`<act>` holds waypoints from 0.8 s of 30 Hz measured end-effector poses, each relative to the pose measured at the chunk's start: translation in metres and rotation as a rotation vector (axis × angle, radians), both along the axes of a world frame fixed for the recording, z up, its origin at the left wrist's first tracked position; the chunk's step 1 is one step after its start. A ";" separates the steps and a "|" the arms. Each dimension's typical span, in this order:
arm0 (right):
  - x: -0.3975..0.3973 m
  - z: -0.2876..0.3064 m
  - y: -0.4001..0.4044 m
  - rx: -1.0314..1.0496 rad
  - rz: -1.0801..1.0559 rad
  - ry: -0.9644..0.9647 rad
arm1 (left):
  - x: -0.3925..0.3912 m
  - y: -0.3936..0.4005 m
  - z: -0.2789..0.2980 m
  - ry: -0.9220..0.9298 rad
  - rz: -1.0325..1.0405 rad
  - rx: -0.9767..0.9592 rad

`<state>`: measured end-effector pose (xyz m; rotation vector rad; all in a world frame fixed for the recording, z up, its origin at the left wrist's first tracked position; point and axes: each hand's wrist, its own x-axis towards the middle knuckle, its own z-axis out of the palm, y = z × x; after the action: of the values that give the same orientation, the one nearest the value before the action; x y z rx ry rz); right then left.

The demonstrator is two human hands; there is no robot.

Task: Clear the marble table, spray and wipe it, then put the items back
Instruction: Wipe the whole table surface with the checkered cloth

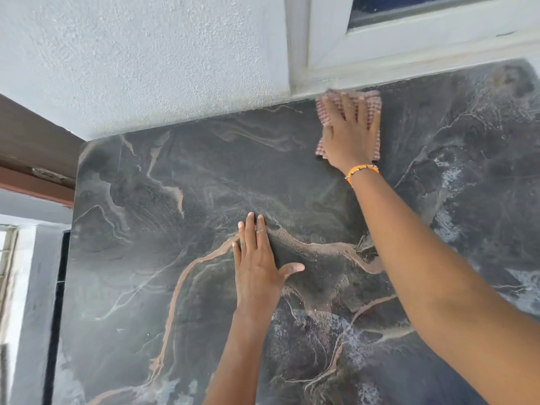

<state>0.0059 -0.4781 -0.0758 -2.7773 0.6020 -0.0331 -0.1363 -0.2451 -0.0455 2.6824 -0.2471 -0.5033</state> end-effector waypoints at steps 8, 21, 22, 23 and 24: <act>-0.059 -0.003 -0.009 0.016 -0.270 0.005 | 0.000 0.001 -0.004 -0.020 0.034 -0.032; 0.013 0.003 0.113 -0.111 0.829 0.016 | 0.003 -0.010 0.003 0.024 -0.028 0.074; 0.011 0.002 0.097 -0.113 0.813 -0.006 | 0.002 -0.016 0.005 0.018 -0.046 0.072; 0.008 0.001 0.080 -0.106 0.769 -0.025 | 0.001 -0.022 0.007 0.018 -0.065 0.058; 0.005 0.000 0.060 -0.098 0.705 -0.038 | -0.001 -0.029 0.009 0.026 -0.087 0.041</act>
<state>0.0112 -0.4181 -0.0755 -2.9087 -0.4157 0.0369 -0.1373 -0.2746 -0.0363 2.7120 -0.3502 -0.5755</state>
